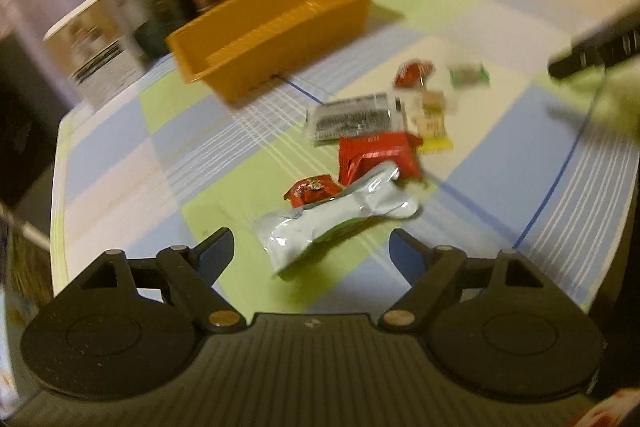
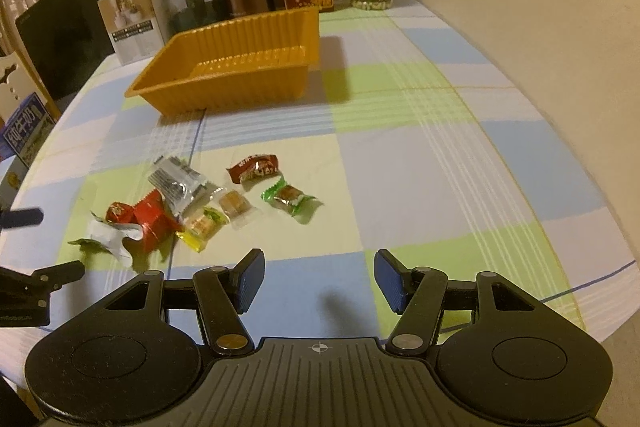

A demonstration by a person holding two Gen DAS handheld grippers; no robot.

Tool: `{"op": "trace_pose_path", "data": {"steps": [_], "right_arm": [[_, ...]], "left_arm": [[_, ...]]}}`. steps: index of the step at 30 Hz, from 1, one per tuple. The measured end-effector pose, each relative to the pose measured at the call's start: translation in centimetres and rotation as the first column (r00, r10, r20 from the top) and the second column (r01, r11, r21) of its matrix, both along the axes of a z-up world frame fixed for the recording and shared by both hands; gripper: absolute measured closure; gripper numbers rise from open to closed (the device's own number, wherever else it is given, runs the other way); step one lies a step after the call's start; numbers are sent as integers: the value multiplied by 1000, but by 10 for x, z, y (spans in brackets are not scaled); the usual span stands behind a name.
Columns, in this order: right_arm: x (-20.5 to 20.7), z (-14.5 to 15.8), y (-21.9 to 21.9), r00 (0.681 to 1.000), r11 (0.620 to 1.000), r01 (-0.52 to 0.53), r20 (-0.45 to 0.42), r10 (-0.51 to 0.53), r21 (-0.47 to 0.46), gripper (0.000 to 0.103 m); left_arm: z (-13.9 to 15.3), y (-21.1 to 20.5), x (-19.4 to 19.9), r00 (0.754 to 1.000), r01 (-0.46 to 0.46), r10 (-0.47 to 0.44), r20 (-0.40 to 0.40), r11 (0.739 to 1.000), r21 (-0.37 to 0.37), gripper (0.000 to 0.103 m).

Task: Organize snacks
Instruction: 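Grasp the white-and-green pouch with the left gripper while the right grasps a green candy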

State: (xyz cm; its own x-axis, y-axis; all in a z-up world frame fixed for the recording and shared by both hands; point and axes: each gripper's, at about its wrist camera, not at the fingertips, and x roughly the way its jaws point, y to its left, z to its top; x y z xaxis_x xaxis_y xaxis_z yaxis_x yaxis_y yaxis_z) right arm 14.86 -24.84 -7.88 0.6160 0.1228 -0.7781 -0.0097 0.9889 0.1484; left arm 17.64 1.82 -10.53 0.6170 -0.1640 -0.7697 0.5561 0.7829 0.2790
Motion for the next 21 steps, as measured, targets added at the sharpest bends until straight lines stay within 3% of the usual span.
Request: {"op": "trace_pose_path", "data": {"steps": [2, 6, 13, 15, 17, 21], "right_arm": [[2, -2, 0, 1000, 1000, 1, -5, -1, 3, 42], [8, -6, 0, 1000, 1000, 7, -19, -7, -8, 42], [16, -9, 2, 999, 1000, 12, -30, -12, -19, 42], [17, -9, 3, 999, 1000, 11, -30, -12, -23, 42], [19, -10, 4, 999, 1000, 15, -33, -15, -25, 42], [21, -12, 4, 999, 1000, 19, -36, -20, -21, 42]], "left_arm": [[-4, 0, 8, 999, 44, -44, -5, 998, 33, 22], [-6, -4, 21, 985, 167, -166, -41, 986, 23, 24], [-14, -17, 39, 951, 294, -291, -110, 956, 15, 39], [-17, -17, 45, 943, 304, -301, -142, 953, 2, 45], [-19, -16, 48, 944, 289, -285, -164, 957, 2, 58], [-14, -7, 48, 952, 198, -213, -219, 976, -89, 68]]}}
